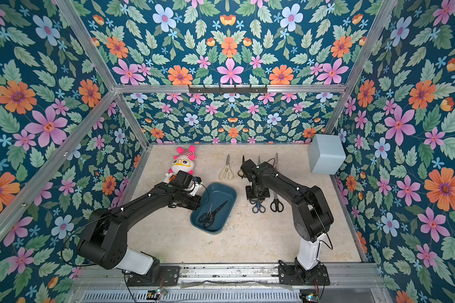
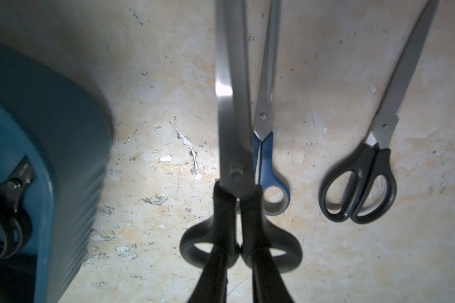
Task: Take the scissors out of the storage box
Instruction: Adjust the storage box at the center of the board.
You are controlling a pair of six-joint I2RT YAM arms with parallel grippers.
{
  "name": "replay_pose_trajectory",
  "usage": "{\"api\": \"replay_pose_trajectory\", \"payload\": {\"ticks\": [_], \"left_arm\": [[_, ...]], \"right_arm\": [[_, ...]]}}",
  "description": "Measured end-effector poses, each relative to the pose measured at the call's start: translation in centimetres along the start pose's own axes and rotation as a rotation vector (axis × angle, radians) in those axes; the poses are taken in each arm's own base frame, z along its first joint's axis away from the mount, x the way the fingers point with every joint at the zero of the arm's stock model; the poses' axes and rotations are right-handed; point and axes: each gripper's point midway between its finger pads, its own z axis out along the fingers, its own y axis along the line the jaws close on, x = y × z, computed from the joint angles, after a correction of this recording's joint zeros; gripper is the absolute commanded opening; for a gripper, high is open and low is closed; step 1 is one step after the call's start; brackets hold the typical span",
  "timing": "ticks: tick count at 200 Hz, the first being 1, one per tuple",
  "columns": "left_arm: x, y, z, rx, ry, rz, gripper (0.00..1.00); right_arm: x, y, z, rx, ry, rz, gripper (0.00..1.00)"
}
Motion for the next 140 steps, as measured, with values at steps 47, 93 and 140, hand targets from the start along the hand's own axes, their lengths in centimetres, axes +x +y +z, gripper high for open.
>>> {"api": "replay_pose_trajectory", "payload": {"ticks": [47,93,140], "left_arm": [[0.6,-0.1,-2.0,-0.015,-0.020,-0.005,0.00],[0.8,1.4,-3.5,-0.113,-0.060,-0.090,0.00],[1.5,3.9,-3.2,-0.247,-0.059,-0.181,0.00]], "right_arm": [[-0.6,1.9,1.4,-0.068,0.035,-0.012,0.00],[-0.8,4.9,2.9,-0.147,0.060,-0.008,0.00],[-0.8,6.0,4.3,-0.153,0.075,0.028,0.00]]}}
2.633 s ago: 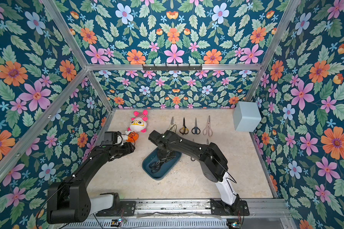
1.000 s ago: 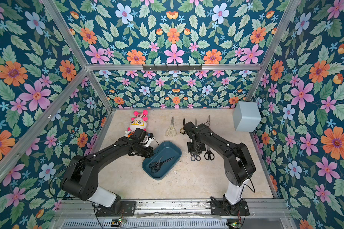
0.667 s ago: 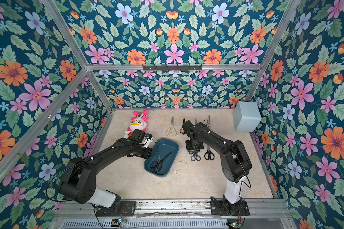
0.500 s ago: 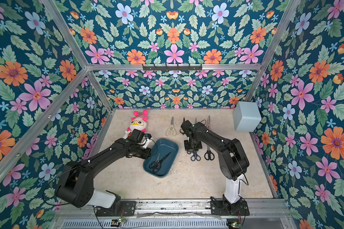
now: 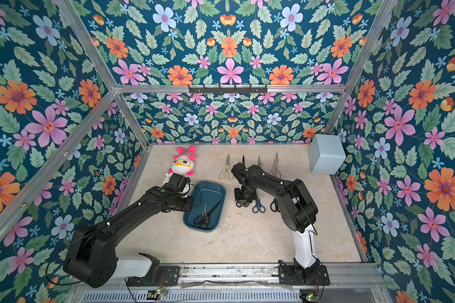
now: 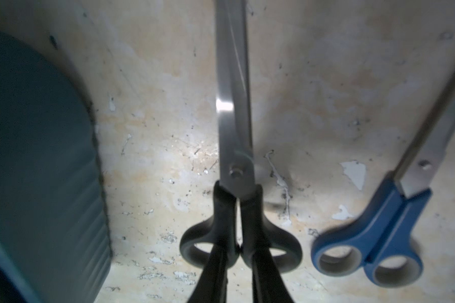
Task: Take the scissors out of the storage box
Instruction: Adjust the storage box at the center of the board, then pick up the scissors from the storage box.
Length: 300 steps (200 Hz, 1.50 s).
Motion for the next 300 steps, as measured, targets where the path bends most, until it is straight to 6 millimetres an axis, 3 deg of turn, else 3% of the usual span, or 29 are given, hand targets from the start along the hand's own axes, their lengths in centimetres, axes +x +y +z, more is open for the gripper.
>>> {"api": "replay_pose_trajectory", "payload": {"ticks": [56,82,138,216,231,245,271,300], "left_arm": [[0.5,2.2,-0.4,-0.096,-0.071,-0.114,0.00],[1.0,2.4,-0.1,-0.100,-0.067,-0.164,0.00],[2.2,2.9,1.0,-0.121,-0.025,-0.250,0.00],[2.2,3.6,0.5,-0.156,-0.034,-0.291,0.00],[2.2,3.8,0.4,-0.165,-0.034,-0.294,0.00],[2.3,4.0,0.2,-0.170,-0.036,-0.297,0.11],[2.1,4.2,-0.2,-0.171,-0.049,-0.302,0.20],[1.1,4.3,-1.1,-0.168,-0.086,-0.316,0.38]], "right_arm": [[-0.4,1.0,1.7,0.008,0.016,0.007,0.00],[-0.6,1.1,2.0,0.031,0.019,0.001,0.12],[-1.4,1.0,0.7,0.061,-0.004,-0.001,0.30],[-2.4,1.2,-0.5,0.096,-0.031,-0.008,0.34],[-3.2,2.1,-1.5,0.087,-0.065,-0.023,0.35],[-3.6,3.6,-2.6,0.076,-0.101,-0.050,0.36],[-3.8,7.5,-4.5,0.023,-0.165,-0.116,0.36],[-3.6,12.1,-5.8,-0.066,-0.223,-0.189,0.36]]}}
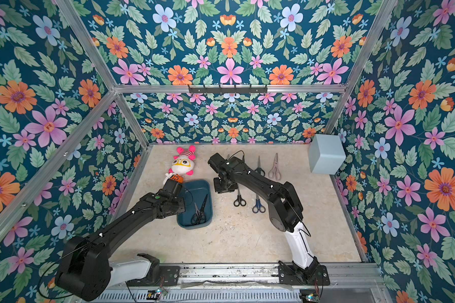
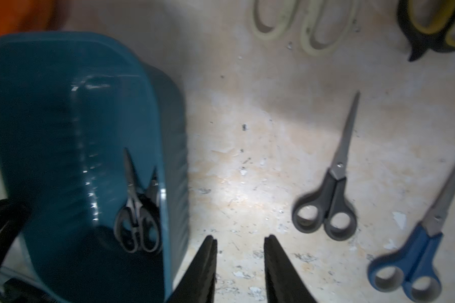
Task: Take the scissors out of the storage box
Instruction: Pick up the scissors from the storage box.
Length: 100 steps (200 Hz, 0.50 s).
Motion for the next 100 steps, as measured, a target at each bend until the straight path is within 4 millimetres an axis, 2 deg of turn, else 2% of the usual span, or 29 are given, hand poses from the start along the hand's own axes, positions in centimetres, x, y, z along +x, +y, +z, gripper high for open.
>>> {"api": "replay_pose_trajectory", "payload": {"ticks": [29,49,85,100], "left_arm": [[-0.9,0.3,-0.6,0.000,-0.031,-0.018,0.39],[-1.6,1.6,-0.9,-0.006,-0.054,-0.068,0.39],[-2.4,7.1,-0.4,-0.021,-0.066,-0.285,0.39],[-2.9,7.5,-0.4,0.011,-0.073,-0.323,0.39]], "right_arm": [[0.5,4.8,0.7,-0.098,-0.006,-0.066,0.36],[1.3,7.1,1.8,-0.137,0.019,-0.099,0.36],[2.8,9.1,3.3,-0.157,0.064,-0.134,0.37],[3.6,9.2,3.8,-0.151,0.092,-0.140,0.38]]}}
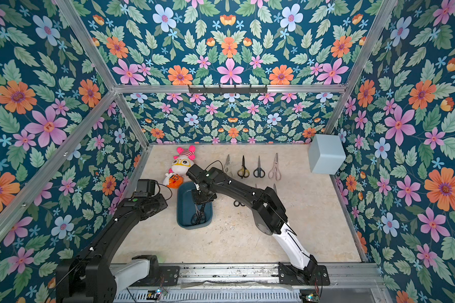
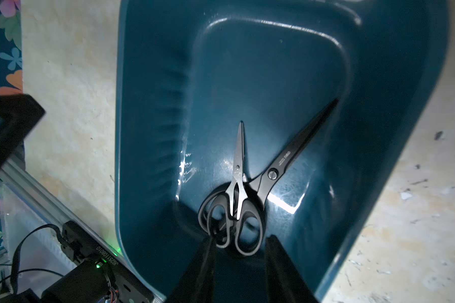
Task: Take the scissors out of the storage box
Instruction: Pick up the scissors from the storage box.
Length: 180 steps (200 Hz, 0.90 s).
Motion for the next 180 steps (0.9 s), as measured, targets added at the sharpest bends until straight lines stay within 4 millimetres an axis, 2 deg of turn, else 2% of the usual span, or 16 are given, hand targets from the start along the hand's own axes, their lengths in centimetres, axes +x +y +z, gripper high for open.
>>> {"api": "replay_pose_trajectory", "payload": {"ticks": [39,75,104,180], "left_arm": [[-1.5,-0.5,1.0,0.083,-0.007,-0.066,0.38],[-1.3,-0.6,1.6,0.139,0.006,-0.110,0.38],[-1.1,-0.6,1.6,0.155,0.008,-0.120,0.38],[-0.1,-0.7,1.8,0.178,0.039,-0.124,0.38]], "right_arm": [[2.0,-0.7,0.9,0.048,0.066,-0.001,0.38],[4.1,-1.6,2.0,0.088,0.128,0.000,0.35],[4.1,-1.7,2.1,0.090,0.130,0.001,0.33],[3.6,-1.4,4.2,0.093,0.143,-0.002,0.28]]}}
